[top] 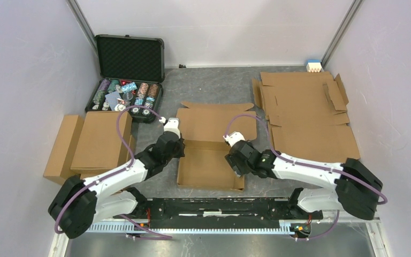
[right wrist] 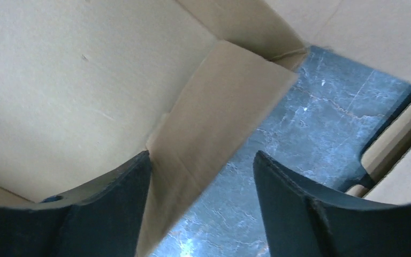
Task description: Fold the paper box
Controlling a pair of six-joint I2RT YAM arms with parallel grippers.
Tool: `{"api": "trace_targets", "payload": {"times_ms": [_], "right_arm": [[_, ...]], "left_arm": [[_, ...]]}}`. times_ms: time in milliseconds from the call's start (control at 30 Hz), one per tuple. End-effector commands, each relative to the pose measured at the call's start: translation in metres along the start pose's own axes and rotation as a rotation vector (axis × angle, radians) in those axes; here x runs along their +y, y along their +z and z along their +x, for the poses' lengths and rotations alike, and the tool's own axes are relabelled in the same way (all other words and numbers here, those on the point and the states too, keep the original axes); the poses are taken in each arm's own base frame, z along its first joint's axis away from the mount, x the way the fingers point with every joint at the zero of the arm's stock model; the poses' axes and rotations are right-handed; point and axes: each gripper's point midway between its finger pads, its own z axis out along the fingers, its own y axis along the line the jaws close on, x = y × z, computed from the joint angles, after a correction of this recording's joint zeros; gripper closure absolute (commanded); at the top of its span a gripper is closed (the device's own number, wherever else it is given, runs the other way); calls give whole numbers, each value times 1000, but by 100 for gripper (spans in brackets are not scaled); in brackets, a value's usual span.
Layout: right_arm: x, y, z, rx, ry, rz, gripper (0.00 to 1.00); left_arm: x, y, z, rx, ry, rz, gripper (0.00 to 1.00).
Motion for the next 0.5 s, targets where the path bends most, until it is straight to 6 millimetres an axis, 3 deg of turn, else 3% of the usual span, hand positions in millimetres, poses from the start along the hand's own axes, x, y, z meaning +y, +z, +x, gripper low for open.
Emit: {"api": "trace_targets", "payload": {"times_ms": [0,67,167,367,467], "right_arm": [[-11,9,-17,6,23,120,37],[-20,12,-17,29,-4,183,51],[-30,13,-17,41,-27,249,55],[-49,11,-25,19,-46,371,73],[-54,16,-23,49,-81,414,72]], "left_arm": [[0,-5,-17,-102,-57,6,75],[0,-5,-15,-97,-63,5,75],[0,-4,-14,-95,-59,3,75],[-4,-3,-12,-87,-54,17,74],[-5,-2,-11,-83,-48,15,74]]}}
